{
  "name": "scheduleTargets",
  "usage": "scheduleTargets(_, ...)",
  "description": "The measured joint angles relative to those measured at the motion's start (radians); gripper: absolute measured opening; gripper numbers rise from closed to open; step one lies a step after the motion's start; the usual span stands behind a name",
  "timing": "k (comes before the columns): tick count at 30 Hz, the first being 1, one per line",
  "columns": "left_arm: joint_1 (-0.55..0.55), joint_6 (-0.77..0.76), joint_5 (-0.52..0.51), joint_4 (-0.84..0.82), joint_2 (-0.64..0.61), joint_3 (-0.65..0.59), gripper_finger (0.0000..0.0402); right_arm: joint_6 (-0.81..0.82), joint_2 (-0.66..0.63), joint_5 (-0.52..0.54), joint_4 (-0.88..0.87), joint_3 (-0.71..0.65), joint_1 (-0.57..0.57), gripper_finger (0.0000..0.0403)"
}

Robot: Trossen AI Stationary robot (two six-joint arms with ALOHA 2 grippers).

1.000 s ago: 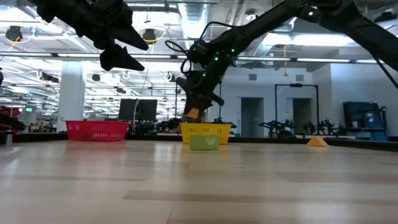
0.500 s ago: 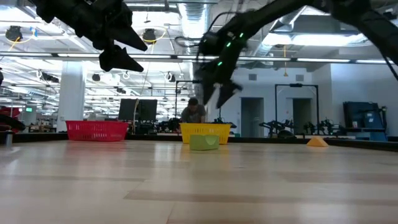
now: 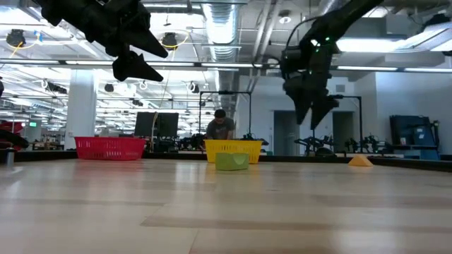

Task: Sort & place blocks by color
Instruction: Put the wooden yellow block into the yellow bin

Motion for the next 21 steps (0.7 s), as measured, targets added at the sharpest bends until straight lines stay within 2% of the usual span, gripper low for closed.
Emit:
scheduleTargets(2, 0.0, -0.002, -0.004, 0.0, 0.0, 0.0, 0.0348, -0.007, -0.05, -0.044, 0.094, -0.096, 0.062, 0.0296)
scheduleTargets(3, 0.0, -0.008, -0.005, 0.0, 0.0, 0.0, 0.0348, -0.023, -0.071, -0.026, 0.12, -0.136, 0.095, 0.0296)
scheduleTargets(5, 0.0, -0.027, -0.005, 0.0, 0.0, 0.0, 0.0348, -0.019, -0.11, 0.063, 0.132, -0.196, 0.144, 0.0295)
scheduleTargets(7, 0.0, -0.034, -0.002, -0.001, 0.0, 0.0, 0.0348, 0.04, -0.143, 0.142, 0.132, -0.237, 0.143, 0.0294)
scheduleTargets(12, 0.0, -0.037, 0.002, 0.0, 0.0, 0.0, 0.0348, 0.106, -0.183, 0.242, 0.134, -0.307, 0.025, 0.0294)
scheduleTargets(16, 0.0, -0.052, 0.002, 0.0, 0.0, 0.0, 0.0348, 0.059, -0.151, 0.248, 0.142, -0.326, -0.09, 0.0294)
scheduleTargets(21, 0.0, -0.076, 0.003, -0.001, 0.0, 0.0, 0.0348, -0.004, -0.092, 0.255, 0.158, -0.325, -0.182, 0.0294)
